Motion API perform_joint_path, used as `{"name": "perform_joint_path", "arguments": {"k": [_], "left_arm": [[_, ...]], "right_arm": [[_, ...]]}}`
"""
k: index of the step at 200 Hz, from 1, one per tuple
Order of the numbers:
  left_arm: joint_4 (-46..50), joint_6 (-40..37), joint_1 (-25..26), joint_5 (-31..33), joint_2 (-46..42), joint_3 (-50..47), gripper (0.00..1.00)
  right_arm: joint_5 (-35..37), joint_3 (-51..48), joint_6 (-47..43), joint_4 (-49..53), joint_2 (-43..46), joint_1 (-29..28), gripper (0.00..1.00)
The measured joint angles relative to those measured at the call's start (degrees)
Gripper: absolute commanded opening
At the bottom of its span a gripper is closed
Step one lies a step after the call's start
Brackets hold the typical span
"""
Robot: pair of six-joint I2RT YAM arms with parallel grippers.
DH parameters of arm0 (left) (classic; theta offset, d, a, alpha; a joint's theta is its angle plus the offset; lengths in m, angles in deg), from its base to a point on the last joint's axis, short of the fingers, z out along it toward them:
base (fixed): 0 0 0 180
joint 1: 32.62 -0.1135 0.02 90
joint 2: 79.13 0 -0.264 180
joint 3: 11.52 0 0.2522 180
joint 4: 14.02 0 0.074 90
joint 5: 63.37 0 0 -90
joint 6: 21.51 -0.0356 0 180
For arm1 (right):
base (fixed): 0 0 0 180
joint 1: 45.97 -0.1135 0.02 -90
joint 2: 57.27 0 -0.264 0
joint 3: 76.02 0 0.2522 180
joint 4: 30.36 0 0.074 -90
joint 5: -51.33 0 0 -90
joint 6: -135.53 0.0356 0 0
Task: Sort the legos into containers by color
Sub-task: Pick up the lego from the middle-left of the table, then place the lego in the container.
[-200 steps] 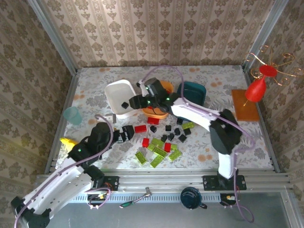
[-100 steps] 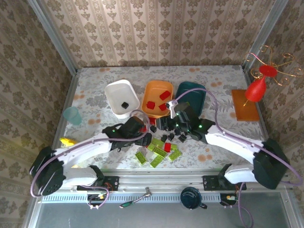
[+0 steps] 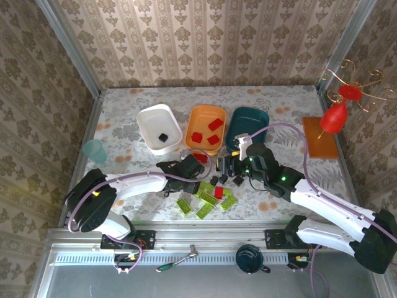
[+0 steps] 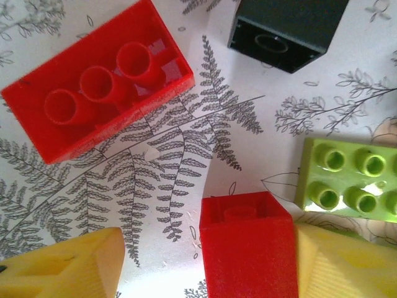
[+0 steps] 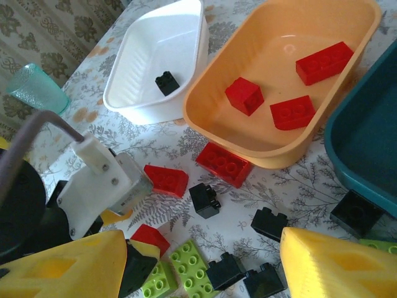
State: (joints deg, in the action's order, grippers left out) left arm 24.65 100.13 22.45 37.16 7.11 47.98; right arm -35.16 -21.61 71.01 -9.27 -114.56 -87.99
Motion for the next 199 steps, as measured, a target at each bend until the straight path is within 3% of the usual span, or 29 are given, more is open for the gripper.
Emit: {"name": "perform_joint_path", "arguments": {"k": [81, 131, 161, 199], "left_arm": [[-1.4, -0.1, 0.0, 0.2, 1.4, -0.2, 0.35], [-0.8, -0.4, -1.4, -0.8, -6.1, 0.9, 0.34], [-1.6, -3.1, -7.5, -2.9, -5.7, 11.6, 0.37], [-4.7, -7.2, -13.6, -5.2, 8.0, 30.1, 0.35]], "right_arm": [[1.8, -0.1, -0.2, 1.1, 1.6, 0.0, 0.69], [3.0, -2.4, 0.1, 1.1, 2.8, 0.2, 0.69], [4.2, -3.2, 0.5, 1.1, 3.0, 0.3, 0.69], [5.6, -4.4, 1.2, 1.6, 3.7, 0.5, 0.70]]}}
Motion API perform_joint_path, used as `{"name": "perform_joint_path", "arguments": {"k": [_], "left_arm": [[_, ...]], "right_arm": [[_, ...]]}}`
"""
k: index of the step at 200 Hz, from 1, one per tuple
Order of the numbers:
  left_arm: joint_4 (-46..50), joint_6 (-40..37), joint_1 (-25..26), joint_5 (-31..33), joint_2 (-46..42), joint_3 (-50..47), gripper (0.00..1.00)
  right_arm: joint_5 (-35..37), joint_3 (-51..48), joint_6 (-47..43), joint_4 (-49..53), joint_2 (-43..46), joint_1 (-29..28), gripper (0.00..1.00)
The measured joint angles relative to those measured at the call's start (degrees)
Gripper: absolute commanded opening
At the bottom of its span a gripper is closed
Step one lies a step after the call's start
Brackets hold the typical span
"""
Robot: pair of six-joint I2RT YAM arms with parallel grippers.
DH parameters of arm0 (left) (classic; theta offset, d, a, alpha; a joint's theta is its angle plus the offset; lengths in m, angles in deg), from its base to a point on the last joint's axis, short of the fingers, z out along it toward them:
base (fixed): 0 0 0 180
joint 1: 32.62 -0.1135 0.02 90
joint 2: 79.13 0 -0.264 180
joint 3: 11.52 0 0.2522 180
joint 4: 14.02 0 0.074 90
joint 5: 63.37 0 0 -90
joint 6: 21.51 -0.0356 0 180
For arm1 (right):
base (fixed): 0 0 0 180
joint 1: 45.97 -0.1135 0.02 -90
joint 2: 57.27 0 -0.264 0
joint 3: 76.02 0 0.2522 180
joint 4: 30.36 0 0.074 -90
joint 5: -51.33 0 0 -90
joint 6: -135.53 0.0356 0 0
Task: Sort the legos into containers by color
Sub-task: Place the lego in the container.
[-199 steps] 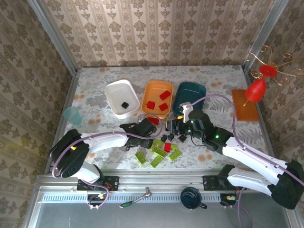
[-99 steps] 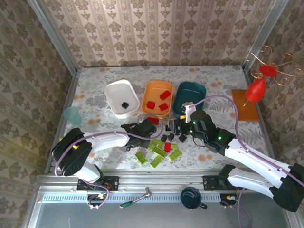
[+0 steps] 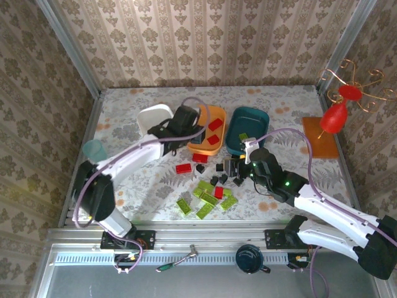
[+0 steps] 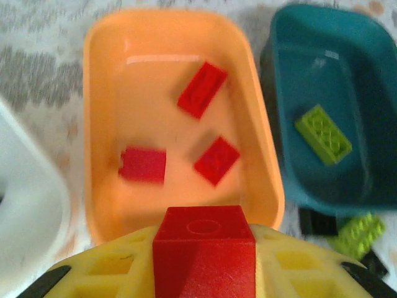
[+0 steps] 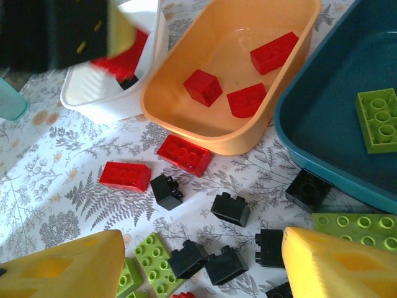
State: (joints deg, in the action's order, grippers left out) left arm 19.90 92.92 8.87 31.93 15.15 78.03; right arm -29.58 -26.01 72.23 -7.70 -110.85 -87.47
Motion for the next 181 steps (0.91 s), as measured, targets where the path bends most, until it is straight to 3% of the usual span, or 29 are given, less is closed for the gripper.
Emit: {"name": "perform_joint_path", "arguments": {"k": [49, 85, 129, 181], "left_arm": [[1.4, -2.0, -3.9, -1.7, 20.4, 16.3, 0.37], [3.7, -1.6, -5.2, -2.8, 25.9, 21.2, 0.62], [3.2, -0.5, -4.9, -4.3, 22.1, 20.2, 0.73], [-1.6, -0.4, -0.8, -4.5, 0.0, 4.4, 0.84]], "right_arm": [[1.4, -1.2, 1.0, 2.1, 3.3, 0.1, 0.70], [1.7, -1.3, 1.8, 3.2, 5.0, 0.1, 0.71], [1.7, -1.4, 2.1, 3.5, 5.5, 0.1, 0.73], [0.6, -1.4, 2.1, 5.6, 5.5, 0.1, 0.73]]}}
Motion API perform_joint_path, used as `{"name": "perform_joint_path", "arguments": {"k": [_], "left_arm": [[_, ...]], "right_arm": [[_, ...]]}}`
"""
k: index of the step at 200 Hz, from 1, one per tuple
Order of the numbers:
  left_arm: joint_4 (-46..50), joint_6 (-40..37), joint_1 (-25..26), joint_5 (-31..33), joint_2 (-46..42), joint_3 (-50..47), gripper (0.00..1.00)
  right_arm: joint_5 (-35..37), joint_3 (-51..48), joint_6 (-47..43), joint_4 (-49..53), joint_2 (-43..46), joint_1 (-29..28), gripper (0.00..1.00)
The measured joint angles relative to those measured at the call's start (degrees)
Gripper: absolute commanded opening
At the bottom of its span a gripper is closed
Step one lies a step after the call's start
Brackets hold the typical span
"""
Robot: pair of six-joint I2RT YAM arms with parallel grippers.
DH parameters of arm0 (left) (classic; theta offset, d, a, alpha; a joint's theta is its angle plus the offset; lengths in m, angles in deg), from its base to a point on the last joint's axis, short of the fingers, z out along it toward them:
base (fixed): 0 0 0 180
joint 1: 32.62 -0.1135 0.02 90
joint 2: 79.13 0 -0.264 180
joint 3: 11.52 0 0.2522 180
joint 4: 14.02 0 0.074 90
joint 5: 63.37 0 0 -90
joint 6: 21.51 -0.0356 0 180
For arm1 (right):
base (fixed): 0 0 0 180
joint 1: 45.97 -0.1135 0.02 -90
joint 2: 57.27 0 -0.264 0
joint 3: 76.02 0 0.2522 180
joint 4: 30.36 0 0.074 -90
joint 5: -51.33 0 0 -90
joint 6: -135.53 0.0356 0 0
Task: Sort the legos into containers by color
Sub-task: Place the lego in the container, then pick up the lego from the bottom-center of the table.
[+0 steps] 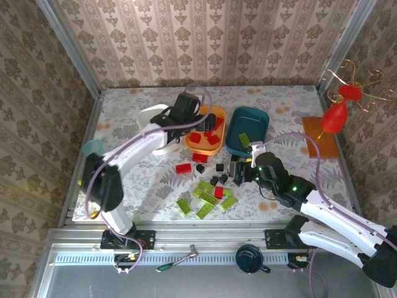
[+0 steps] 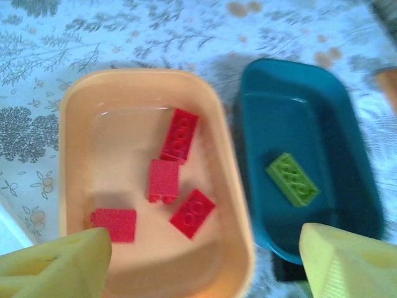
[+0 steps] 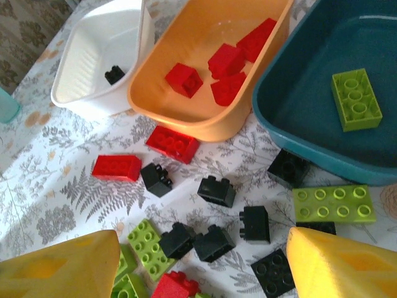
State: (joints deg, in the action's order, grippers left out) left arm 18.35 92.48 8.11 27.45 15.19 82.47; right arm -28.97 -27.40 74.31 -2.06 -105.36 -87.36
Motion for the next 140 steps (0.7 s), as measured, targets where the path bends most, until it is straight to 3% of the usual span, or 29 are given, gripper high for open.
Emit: {"name": "perform_joint_path", "arguments": {"k": [33, 65, 140], "left_arm": [[-5.4, 1.7, 4.3, 1.0, -15.9, -17.5, 0.97], [-6.6, 4.4, 7.0, 3.1, -27.7, -32.3, 1.00], [-4.5, 8.8, 8.9, 8.5, -43.6, -44.1, 1.00]], "right_arm": [[-2.9, -0.1, 0.3, 4.3, -1.7, -0.1, 0.73], [-5.6, -0.9, 0.9, 9.2, -5.4, -3.1, 0.73], [-4.2, -1.4, 3.3, 13.1, -15.6, -15.4, 0.78]]}}
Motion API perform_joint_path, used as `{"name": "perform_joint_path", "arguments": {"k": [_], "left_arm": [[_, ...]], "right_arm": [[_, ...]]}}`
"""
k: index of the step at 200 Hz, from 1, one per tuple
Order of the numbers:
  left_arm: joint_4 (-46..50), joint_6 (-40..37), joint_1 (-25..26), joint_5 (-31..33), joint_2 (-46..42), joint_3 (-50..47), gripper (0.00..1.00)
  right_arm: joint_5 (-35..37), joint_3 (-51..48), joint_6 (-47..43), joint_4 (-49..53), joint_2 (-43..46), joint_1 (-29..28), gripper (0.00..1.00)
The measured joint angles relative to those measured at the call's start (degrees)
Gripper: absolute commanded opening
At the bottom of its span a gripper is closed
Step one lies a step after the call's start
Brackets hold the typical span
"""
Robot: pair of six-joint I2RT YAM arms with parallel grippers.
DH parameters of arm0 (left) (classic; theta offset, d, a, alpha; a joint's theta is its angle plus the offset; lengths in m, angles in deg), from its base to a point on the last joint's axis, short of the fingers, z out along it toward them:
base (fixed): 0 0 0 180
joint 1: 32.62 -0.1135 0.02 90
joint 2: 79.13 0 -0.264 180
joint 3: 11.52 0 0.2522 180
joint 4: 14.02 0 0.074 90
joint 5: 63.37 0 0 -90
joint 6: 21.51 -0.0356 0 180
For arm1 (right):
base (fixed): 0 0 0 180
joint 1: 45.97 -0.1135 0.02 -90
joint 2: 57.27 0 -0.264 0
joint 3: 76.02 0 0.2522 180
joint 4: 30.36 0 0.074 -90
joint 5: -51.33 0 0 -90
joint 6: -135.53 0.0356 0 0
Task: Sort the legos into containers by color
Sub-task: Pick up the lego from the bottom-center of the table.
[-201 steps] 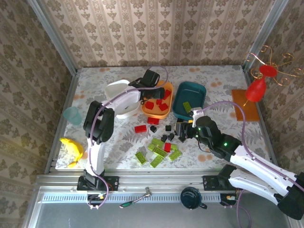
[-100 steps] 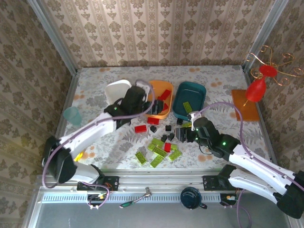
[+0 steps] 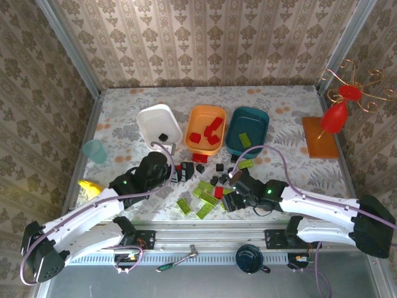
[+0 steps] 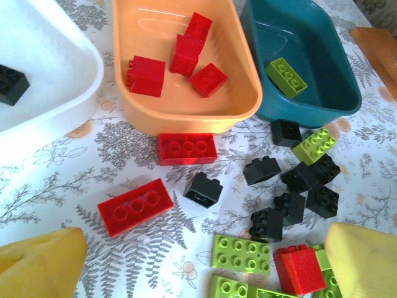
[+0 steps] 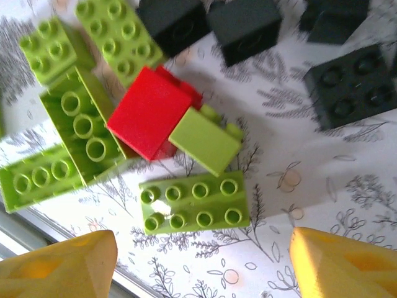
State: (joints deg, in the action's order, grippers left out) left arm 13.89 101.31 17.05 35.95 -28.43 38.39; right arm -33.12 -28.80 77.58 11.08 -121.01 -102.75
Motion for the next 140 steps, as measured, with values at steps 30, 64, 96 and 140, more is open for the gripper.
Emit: {"name": "perform_joint_path", "arguments": {"k": [30, 64, 96, 140], "left_arm": [[0.9, 0.4, 0.1, 1.3, -0.9, -0.8, 1.00], [1.1, 0.7, 0.1, 1.7, -1.0, -0.9, 1.00], [1.7, 0.7, -0.3, 1.7, -2.1, -1.9, 1.00], [2.8, 1.7, -2.7, 1.4, -4.6, -3.7, 1.00]], "right_arm": [[2.8, 0.3, 0.3, 0.0, -5.3, -3.8, 0.83], [6.3, 3.8, -0.3, 0.7, -11.5, -5.7, 0.84], [7.5, 5.8, -0.9, 0.3, -14.3, -6.2, 0.85], [7.4, 6.5, -1.7, -0.3, -18.7, -6.2, 0.86]]}}
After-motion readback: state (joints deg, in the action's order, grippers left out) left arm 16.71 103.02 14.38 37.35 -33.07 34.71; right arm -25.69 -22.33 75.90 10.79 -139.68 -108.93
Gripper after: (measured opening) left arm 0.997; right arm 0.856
